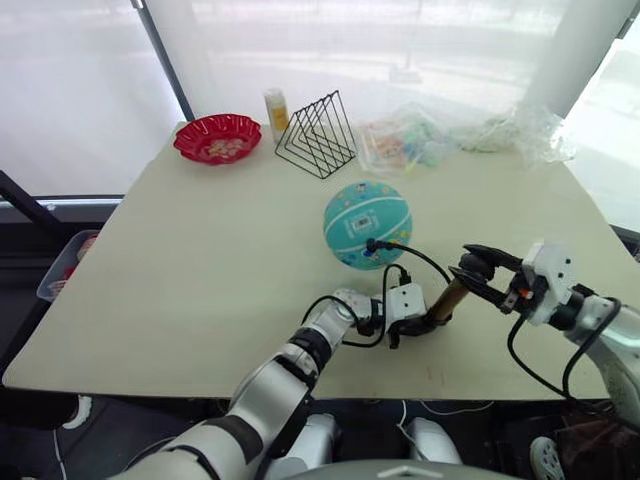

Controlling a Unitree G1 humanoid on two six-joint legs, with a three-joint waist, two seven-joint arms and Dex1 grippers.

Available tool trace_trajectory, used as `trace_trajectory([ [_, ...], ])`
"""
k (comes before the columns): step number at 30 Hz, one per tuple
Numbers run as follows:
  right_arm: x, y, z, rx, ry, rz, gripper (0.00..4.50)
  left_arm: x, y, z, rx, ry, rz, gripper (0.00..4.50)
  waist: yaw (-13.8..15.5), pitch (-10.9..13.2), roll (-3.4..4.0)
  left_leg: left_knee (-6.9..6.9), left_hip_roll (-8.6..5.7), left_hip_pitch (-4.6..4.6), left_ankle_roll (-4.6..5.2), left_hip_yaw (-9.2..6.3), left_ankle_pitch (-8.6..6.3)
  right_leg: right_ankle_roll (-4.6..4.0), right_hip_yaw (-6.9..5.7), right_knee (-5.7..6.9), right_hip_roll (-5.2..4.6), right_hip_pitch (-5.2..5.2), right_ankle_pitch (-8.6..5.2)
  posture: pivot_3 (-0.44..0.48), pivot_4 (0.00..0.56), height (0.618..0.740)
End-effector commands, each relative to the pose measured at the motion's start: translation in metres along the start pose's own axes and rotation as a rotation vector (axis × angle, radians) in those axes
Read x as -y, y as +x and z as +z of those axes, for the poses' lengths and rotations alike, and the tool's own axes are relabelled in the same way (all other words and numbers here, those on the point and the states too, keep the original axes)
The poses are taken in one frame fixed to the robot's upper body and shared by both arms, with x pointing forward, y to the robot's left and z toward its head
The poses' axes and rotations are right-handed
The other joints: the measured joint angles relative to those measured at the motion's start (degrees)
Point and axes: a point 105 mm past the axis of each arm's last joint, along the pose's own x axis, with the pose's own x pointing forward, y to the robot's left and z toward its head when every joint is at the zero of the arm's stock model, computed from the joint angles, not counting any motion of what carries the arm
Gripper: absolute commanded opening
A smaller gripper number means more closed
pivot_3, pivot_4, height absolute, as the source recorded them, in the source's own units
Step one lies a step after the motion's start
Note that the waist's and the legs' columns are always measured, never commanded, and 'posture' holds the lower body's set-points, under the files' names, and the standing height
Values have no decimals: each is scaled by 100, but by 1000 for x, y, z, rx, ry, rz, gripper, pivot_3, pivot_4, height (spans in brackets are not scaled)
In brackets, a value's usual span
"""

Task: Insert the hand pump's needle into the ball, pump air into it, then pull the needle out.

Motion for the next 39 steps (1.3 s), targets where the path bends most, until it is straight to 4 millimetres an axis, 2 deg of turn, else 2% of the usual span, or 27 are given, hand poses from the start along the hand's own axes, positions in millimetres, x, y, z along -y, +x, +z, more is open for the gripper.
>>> trace_trajectory([
  [1, 27, -21, 82, 151, -140, -66, 1897, 40, -7, -67, -241, -134, -99, 1070, 5, 26, 42, 1, -2, -9, 0, 0, 0, 0, -1, 0, -1, -10, 0, 0, 150, 740],
  [3, 31, -27, 96, 158, -154, -75, 1897, 41, -7, -67, -240, -134, -100, 1070, 36, 40, 57, 22, -13, -59, 3, 0, 2, 4, 1, 1, -7, -49, 9, 0, 150, 740],
  [6, 41, -39, 121, 170, -191, -102, 1897, 41, -6, -67, -237, -132, -104, 1070, 101, 63, 42, 22, -11, -64, 3, -6, 3, 1, -6, 0, -2, -57, 12, 0, 150, 740],
  [11, 50, -51, 150, 208, -216, -143, 1897, 42, -6, -67, -237, -129, -109, 1070, 128, 80, 42, 23, -12, -71, 3, 0, 3, 1, -3, -2, -7, -61, 12, 0, 150, 740],
  [16, 52, -54, 159, 221, -212, -152, 1897, 42, -7, -67, -237, -129, -110, 1070, 131, 90, 37, 22, -11, -73, 3, 0, 3, 2, -6, -3, -7, -62, 12, 0, 150, 740],
  [18, 47, -48, 143, 184, -174, -128, 1897, 42, -7, -67, -238, -129, -110, 1070, 132, 90, 35, 22, -11, -73, 3, 0, 3, 2, -6, -3, -7, -63, 12, 0, 150, 740],
  [21, 34, -33, 79, 3, -121, -102, 1897, 42, -6, -67, -236, -132, -110, 1070, 136, 67, 4, 18, -9, -68, 2, -3, 3, 4, -8, -3, -4, -62, 10, 0, 150, 740],
  [23, 24, -30, 53, -34, -71, -77, 1897, 43, -6, -67, -236, -133, -110, 1070, 125, 16, -33, 12, -6, -57, 2, -4, 2, 5, -9, -4, -2, -57, 9, 0, 150, 740],
  [25, 15, -25, 37, -32, -21, -59, 1897, 43, -6, -67, -236, -133, -110, 1070, 91, 1, -40, 8, 1, -37, 1, -2, 0, 6, -8, -5, 3, -37, 7, 0, 150, 740],
  [26, 11, -22, 30, -34, -1, -50, 1897, 43, -6, -67, -236, -134, -109, 1070, 71, -16, -70, 5, 1, -32, 1, -1, 0, 6, -6, -5, 3, -34, 8, 0, 150, 740],
  [29, 7, -18, 15, -51, 9, -58, 1897, 43, -6, -67, -236, -135, -109, 1070, -12, -31, -86, -4, 21, -9, -10, -2, -7, -11, -17, -4, 7, 15, -3, 0, 150, 740],
  [30, -3, -10, -5, -76, 35, -27, 1897, 43, -6, -67, -237, -133, -108, 1070, -26, -36, -80, -5, 23, -8, -10, -3, -7, -21, -13, -4, 6, 20, -8, 0, 150, 740],
  [32, -17, -1, -29, -93, 78, -10, 1897, 42, -6, -67, -237, -135, -104, 1070, -36, -56, -95, -16, 25, -2, -11, -3, -8, -24, -9, -4, 5, 22, -10, 0, 150, 740],
  [36, -27, 6, -48, -105, 98, 6, 1897, 42, -7, -68, -239, -135, -102, 1070, -22, -69, -66, -29, 27, 36, -14, -2, -9, -31, -8, -5, 11, 34, -15, 0, 150, 740],
  [39, -32, 10, -53, -94, 123, 5, 1897, 42, -8, -69, -240, -136, -99, 1070, -1, -76, -65, -29, 25, 39, -14, -5, -8, -15, -13, -4, 18, 14, -5, 0, 150, 740],
])
